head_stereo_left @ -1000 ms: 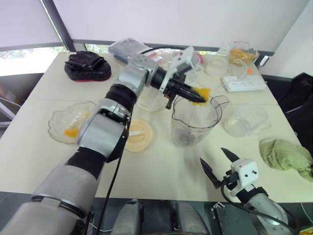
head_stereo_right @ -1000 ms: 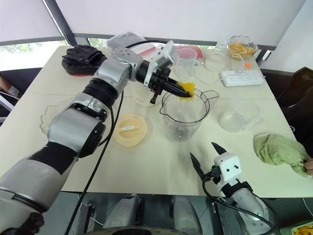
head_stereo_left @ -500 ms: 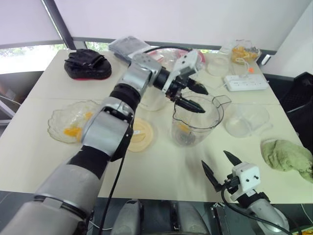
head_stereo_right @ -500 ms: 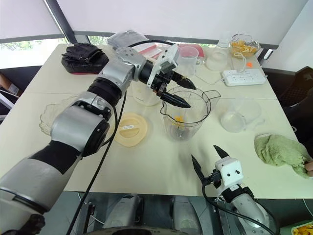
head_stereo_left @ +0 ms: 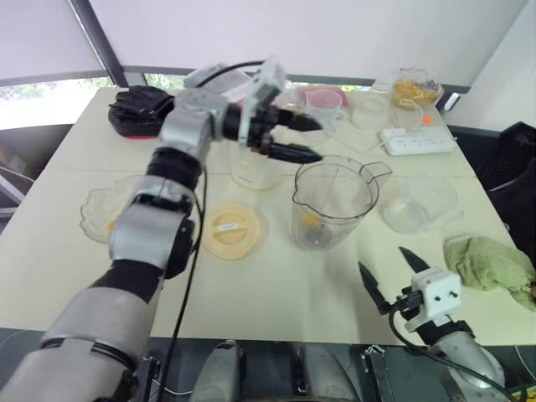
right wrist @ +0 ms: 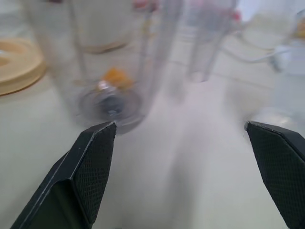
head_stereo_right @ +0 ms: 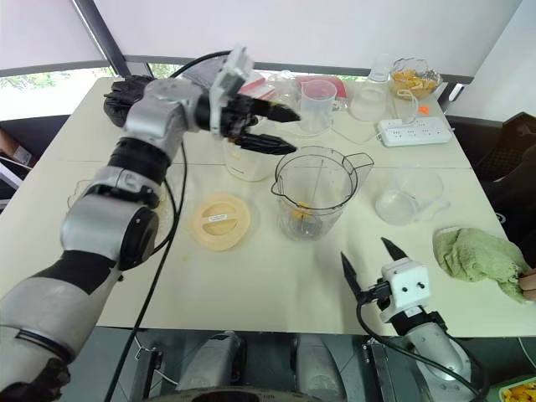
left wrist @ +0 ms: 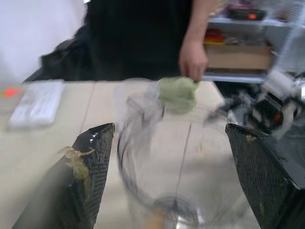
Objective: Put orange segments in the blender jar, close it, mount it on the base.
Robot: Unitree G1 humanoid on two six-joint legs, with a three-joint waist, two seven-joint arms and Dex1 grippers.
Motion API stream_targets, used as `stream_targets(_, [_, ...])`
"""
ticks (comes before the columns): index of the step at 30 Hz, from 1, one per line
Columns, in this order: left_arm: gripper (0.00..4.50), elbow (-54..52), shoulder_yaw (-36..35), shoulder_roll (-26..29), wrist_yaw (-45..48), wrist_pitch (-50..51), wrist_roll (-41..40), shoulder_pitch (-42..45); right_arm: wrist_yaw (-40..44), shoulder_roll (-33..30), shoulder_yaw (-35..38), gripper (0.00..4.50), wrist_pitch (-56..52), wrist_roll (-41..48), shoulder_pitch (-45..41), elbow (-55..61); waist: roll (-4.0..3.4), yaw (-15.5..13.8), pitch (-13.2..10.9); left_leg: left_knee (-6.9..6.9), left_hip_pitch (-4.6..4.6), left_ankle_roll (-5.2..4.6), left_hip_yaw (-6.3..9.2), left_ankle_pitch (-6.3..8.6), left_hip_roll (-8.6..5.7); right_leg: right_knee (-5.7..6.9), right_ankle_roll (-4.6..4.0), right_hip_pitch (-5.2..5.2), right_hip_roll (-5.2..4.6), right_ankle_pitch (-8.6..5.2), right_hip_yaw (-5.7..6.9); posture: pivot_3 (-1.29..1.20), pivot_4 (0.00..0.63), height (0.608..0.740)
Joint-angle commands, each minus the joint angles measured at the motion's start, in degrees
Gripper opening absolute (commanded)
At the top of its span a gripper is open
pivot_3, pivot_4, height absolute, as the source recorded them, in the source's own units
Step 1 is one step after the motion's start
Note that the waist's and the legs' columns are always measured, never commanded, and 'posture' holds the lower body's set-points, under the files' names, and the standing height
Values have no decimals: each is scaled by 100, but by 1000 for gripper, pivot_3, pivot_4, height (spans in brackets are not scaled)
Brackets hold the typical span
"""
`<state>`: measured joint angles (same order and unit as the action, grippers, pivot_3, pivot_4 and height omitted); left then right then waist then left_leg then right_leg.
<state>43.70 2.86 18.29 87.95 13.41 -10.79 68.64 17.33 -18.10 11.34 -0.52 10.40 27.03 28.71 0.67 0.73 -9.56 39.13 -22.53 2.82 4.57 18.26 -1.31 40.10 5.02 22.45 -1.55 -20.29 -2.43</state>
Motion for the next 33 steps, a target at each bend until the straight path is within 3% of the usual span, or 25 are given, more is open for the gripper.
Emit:
stream_targets(1, [3879,-1528,-23,378,-172,397,-223,-795,-300,151,432,4500,-43,94,-21,122,-1,-18,0,1,2,3,1,-2,1,6,-2,-1,0,-1,0,0,150,740])
stream_targets(7, [3879,-3813,71,1059,-492,863,-464,-2892,-813,264,984,4500,-499,218,-392,149,-7,-34,5,13,9,12,3,-8,-2,9,-4,-16,-7,1,0,0,150,740])
stream_targets(11, [3879,-4732,157,1220,-849,1062,-560,-3783,-1094,182,1322,4500,-740,175,-865,-195,-10,-4,6,14,15,-5,3,-5,-1,17,-8,-20,-6,4,-1,0,150,740])
stream_targets(19, [3879,-5453,104,1263,-1739,1349,-711,-4521,-1266,-97,1888,4500,-924,329,-1828,-1386,-46,32,28,13,28,-31,-8,-16,-2,28,-18,-27,-4,13,-7,0,150,740])
stream_targets(33, [3879,-5960,126,1452,-2634,1378,-790,-4967,-1191,-275,1674,4500,-455,116,-3110,-3377,-54,38,32,8,30,-32,-15,-16,-2,29,-18,-23,-3,13,-12,0,150,740])
